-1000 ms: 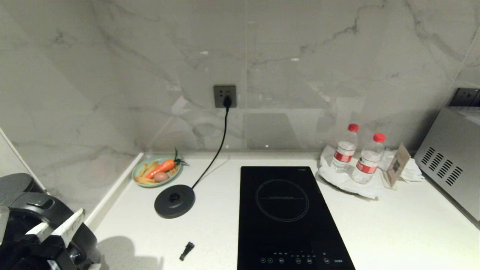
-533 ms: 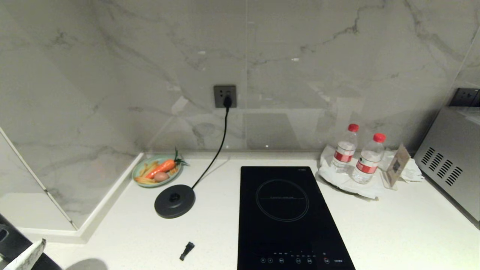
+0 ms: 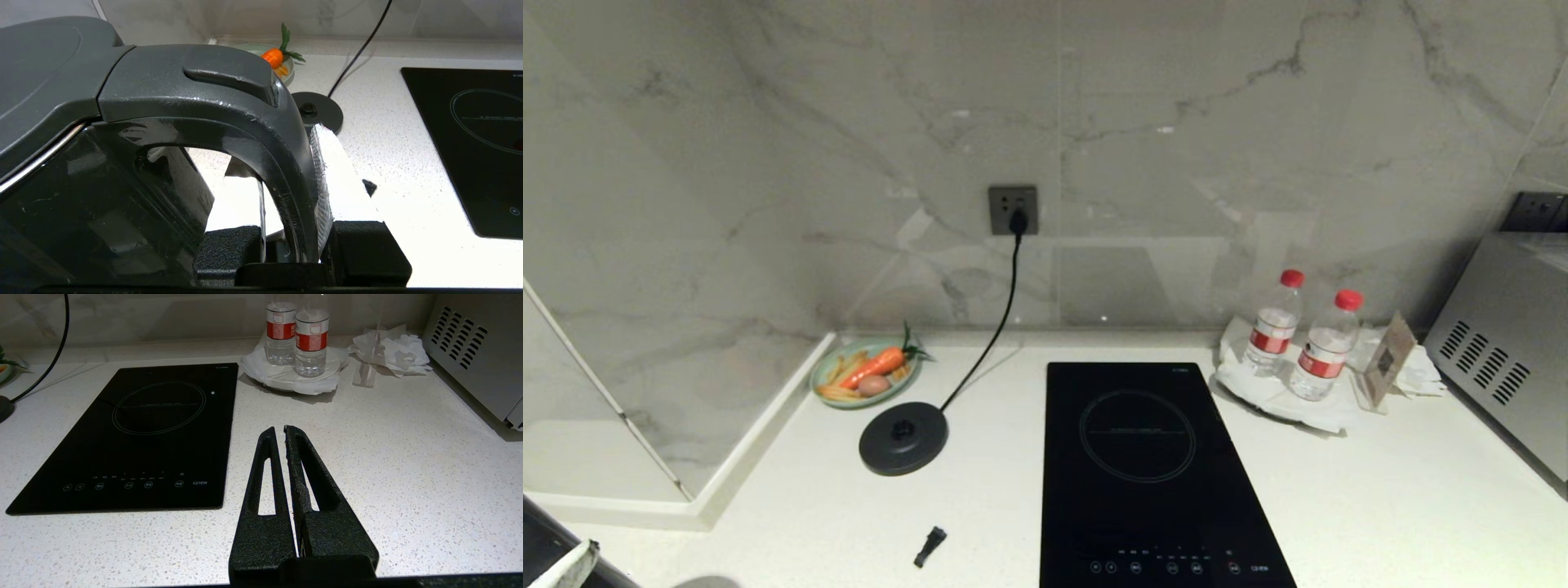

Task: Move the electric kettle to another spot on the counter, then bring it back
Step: Place it by the sink

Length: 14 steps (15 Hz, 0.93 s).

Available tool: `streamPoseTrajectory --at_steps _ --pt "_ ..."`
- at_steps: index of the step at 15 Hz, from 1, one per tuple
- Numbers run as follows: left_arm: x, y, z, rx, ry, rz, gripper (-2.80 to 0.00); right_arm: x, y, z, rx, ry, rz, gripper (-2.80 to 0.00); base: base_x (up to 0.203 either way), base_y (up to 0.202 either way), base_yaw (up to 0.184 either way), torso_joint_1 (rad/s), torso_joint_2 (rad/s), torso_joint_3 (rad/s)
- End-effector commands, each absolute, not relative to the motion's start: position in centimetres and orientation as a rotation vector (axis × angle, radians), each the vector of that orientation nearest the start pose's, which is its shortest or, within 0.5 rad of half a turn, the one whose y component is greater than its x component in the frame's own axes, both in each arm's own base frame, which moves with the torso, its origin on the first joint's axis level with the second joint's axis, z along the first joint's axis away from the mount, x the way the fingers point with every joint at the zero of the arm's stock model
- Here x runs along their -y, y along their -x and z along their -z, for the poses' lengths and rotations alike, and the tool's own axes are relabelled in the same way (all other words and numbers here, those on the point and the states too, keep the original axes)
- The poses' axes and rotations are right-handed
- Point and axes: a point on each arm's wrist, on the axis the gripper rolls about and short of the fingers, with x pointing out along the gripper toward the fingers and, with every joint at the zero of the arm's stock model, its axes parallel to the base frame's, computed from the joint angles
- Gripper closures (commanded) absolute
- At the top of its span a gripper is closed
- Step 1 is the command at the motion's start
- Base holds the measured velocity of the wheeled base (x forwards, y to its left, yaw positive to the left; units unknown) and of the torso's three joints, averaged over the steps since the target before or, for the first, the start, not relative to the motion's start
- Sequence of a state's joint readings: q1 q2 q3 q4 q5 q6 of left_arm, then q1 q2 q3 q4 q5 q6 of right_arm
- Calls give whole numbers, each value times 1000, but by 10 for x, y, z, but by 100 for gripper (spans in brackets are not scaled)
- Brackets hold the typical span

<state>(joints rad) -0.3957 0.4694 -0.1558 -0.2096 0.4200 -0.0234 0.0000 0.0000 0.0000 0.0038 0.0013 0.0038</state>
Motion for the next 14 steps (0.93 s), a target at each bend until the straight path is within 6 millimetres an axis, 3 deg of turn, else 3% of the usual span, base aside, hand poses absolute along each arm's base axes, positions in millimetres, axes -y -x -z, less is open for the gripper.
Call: streamPoseTrajectory --at_steps 1,14 --pt "0 -24 -140 -102 -20 -29 0 0 23 -75 -3 -5 -2 0 0 0 0 0 0 0" --pt "0 -23 -140 -97 -17 -20 0 0 23 -75 -5 -3 -2 0 -1 1 13 0 0 1"
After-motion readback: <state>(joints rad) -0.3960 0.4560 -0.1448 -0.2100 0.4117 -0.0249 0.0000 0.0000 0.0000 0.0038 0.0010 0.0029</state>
